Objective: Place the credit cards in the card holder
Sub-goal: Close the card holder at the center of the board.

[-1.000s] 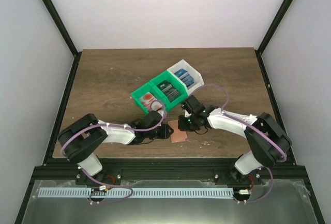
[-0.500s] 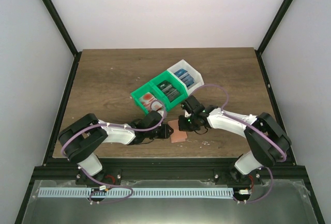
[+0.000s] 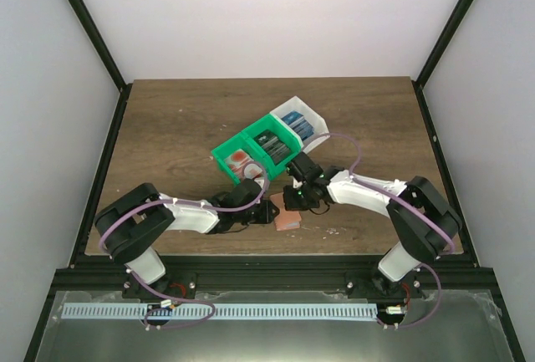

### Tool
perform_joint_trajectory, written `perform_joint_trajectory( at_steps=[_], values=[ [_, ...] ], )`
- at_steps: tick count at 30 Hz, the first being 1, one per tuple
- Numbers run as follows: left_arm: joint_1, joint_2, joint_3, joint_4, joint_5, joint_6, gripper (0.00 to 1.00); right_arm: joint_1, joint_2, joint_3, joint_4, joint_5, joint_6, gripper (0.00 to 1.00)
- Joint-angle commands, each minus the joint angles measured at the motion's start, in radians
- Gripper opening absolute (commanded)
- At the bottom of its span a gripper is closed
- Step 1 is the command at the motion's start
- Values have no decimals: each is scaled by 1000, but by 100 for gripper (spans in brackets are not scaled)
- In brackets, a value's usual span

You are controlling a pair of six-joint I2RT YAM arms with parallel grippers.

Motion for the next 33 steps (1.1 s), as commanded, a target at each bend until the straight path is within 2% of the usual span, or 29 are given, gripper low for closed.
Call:
perform_joint_trajectory(
  at_steps=[1,12,19,33],
  values=[
    [-2,61,-33,-116,-29,-1,23,46,65,9,-37,-14,-9,0],
    [4,57,-38,-126,-47,-32,20,122,162,68,-89,1,-40,1],
    [34,16,-101,-39,3,-96,18,126,185,34,-57,-21,-10,1],
    [46,54,-96,19,56,-108,17,172,244,11,-59,-46,3,1]
  ],
)
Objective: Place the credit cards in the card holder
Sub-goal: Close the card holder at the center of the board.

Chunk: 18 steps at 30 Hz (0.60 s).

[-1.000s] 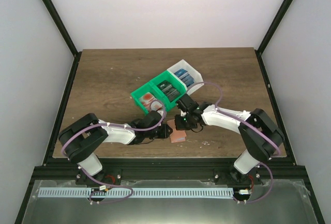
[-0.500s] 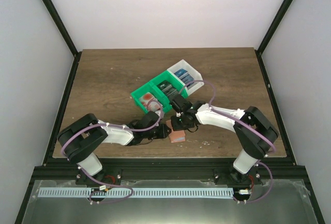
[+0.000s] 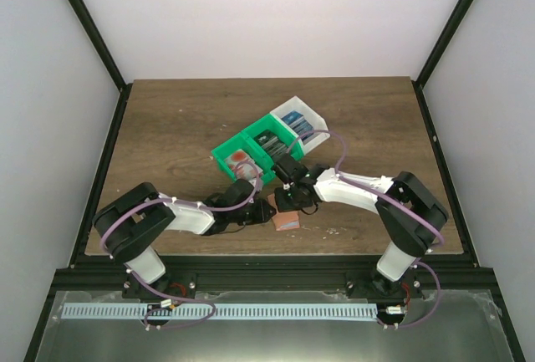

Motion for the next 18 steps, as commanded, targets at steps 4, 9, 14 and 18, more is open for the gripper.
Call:
perform_joint_trajectory(
  at_steps=[4,9,14,18],
  values=[
    [6,62,-31,-78,-1,-1,17,82,166,-104,31,-156,25,1],
    [7,70,-32,-71,4,-3,17,82,201,-96,42,-152,34,0],
    [7,73,-35,-67,10,-2,17,82,220,-89,65,-165,55,0],
    [9,74,-38,-61,13,-2,16,82,242,-84,73,-170,64,1]
  ],
)
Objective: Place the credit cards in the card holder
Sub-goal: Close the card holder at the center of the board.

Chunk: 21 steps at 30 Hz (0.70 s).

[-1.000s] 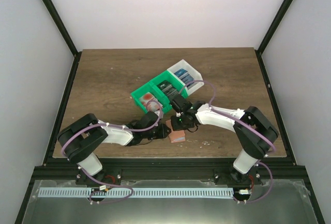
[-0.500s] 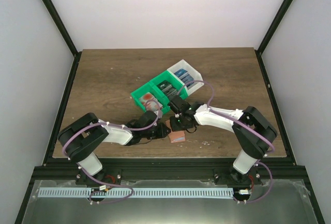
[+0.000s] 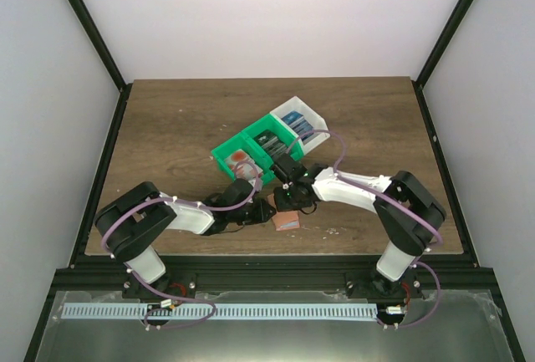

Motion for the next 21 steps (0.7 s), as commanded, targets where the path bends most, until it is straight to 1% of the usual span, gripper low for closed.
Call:
perform_joint_trajectory(
  at_steps=[1,13,19,21],
  values=[
    [-3,65,-32,-89,-13,4,16,76,233,-89,84,-179,30,0],
    [0,67,-41,-77,-11,1,15,77,310,-56,89,-179,61,0],
    [3,70,-42,-71,-7,1,15,90,341,-79,144,-193,87,0],
    [5,69,-46,-72,-7,1,15,90,319,-84,153,-185,97,1]
  ],
)
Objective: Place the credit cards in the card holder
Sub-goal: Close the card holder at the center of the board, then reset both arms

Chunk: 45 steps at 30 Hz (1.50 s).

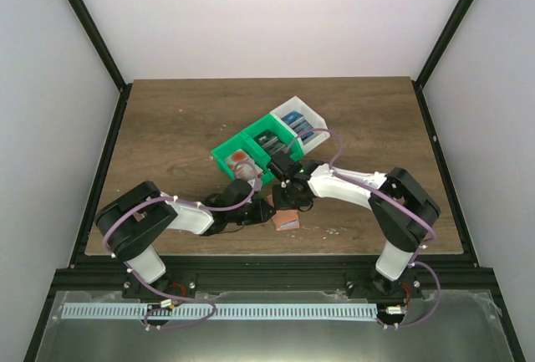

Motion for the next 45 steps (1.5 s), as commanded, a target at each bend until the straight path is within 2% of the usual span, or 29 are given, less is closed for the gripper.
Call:
perform_joint_trajectory(
  at_steps=[1,4,8,21,23,31,37,41,45],
  values=[
    [-2,59,-34,-104,-23,4,15,88,250,-145,216,-174,49,1],
    [-1,49,-37,-109,-26,3,16,86,175,-136,192,-128,61,1],
    [0,46,-36,-116,-30,5,18,76,99,-122,148,-82,66,6],
    [2,36,-38,-131,-41,7,20,63,7,-89,94,-14,82,8],
    [2,26,-35,-138,-42,15,23,56,-32,-87,101,0,86,11],
    [2,-102,6,-249,-74,99,38,8,-281,-129,133,92,114,33],
    [1,-235,54,-368,-135,139,58,-26,-482,-187,88,217,123,49],
    [1,-376,80,-449,-215,172,69,-36,-633,-208,43,296,87,57],
    [3,-556,129,-572,-336,238,77,-40,-761,-194,-10,384,45,64]
  ],
)
